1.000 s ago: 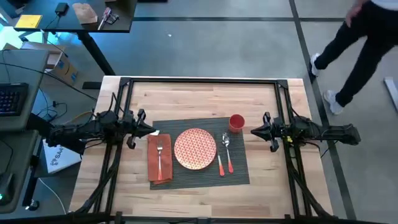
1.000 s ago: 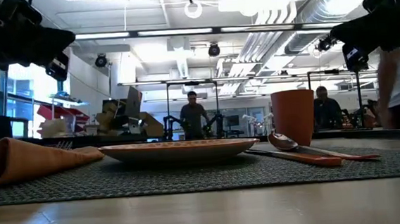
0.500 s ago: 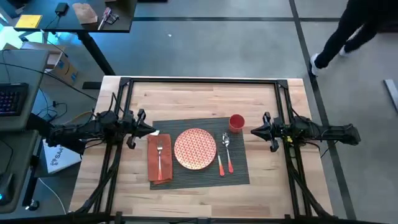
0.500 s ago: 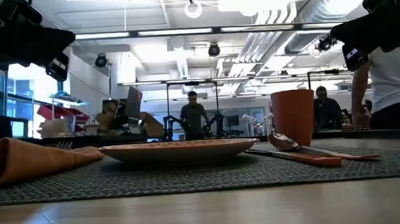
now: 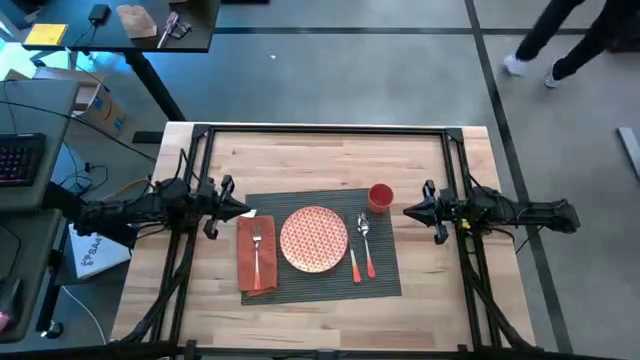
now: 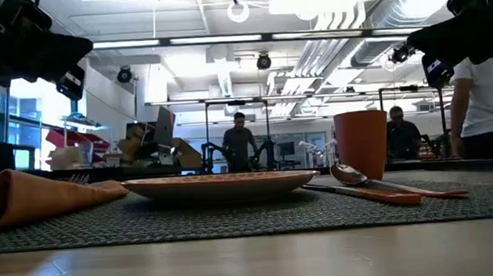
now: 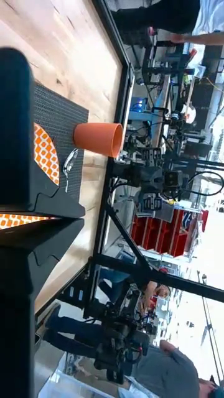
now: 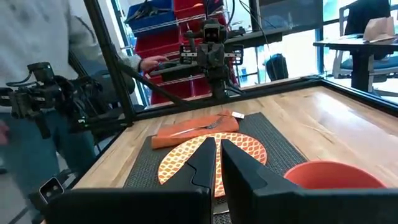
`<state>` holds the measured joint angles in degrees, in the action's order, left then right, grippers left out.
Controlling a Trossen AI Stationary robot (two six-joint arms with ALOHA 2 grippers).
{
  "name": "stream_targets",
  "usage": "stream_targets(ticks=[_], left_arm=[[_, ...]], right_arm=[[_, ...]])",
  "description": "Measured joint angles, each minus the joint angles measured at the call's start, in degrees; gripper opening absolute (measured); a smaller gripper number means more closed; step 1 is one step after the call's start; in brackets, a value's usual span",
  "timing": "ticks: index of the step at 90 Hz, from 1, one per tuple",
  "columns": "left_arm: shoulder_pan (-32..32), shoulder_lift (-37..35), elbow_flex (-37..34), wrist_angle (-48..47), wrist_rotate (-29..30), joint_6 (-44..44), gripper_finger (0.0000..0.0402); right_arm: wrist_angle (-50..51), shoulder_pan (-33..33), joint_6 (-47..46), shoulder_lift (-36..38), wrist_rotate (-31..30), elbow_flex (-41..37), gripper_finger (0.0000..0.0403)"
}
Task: Set table place
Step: Return to Home Position
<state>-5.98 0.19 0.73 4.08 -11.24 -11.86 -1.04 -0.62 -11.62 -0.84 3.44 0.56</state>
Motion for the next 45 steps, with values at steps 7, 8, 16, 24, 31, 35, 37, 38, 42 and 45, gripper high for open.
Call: stream_targets(ticks=[7, 8, 16, 24, 31, 35, 37, 38, 42, 45], left_arm=[[0.0, 0.0, 0.0, 0.0, 0.0, 0.0, 0.0], [0.0, 0.0, 0.0, 0.0, 0.0, 0.0, 0.0], [0.0, 0.0, 0.0, 0.0, 0.0, 0.0, 0.0], [0.0, 0.0, 0.0, 0.0, 0.0, 0.0, 0.0], [0.0, 0.0, 0.0, 0.0, 0.0, 0.0, 0.0], [0.0, 0.0, 0.0, 0.0, 0.0, 0.0, 0.0], [0.0, 0.0, 0.0, 0.0, 0.0, 0.0, 0.0], [0.0, 0.0, 0.0, 0.0, 0.0, 0.0, 0.0], [0.0, 0.0, 0.0, 0.0, 0.0, 0.0, 0.0], [0.0, 0.0, 0.0, 0.0, 0.0, 0.0, 0.0]], right_arm=[[0.0, 0.0, -0.1, 0.0, 0.0, 0.0, 0.0007], [0.0, 0.0, -0.2, 0.0, 0.0, 0.0, 0.0007], [0.0, 0.0, -0.3, 0.0, 0.0, 0.0, 0.0007], [0.0, 0.0, 0.0, 0.0, 0.0, 0.0, 0.0007], [0.0, 0.0, -0.1, 0.0, 0.0, 0.0, 0.0007], [0.0, 0.0, -0.2, 0.0, 0.0, 0.0, 0.0007], [0.0, 0.0, -0.3, 0.0, 0.0, 0.0, 0.0007], [0.0, 0.0, -0.3, 0.0, 0.0, 0.0, 0.0007], [0.0, 0.0, -0.3, 0.0, 0.0, 0.0, 0.0007], [0.0, 0.0, -0.3, 0.0, 0.0, 0.0, 0.0007]])
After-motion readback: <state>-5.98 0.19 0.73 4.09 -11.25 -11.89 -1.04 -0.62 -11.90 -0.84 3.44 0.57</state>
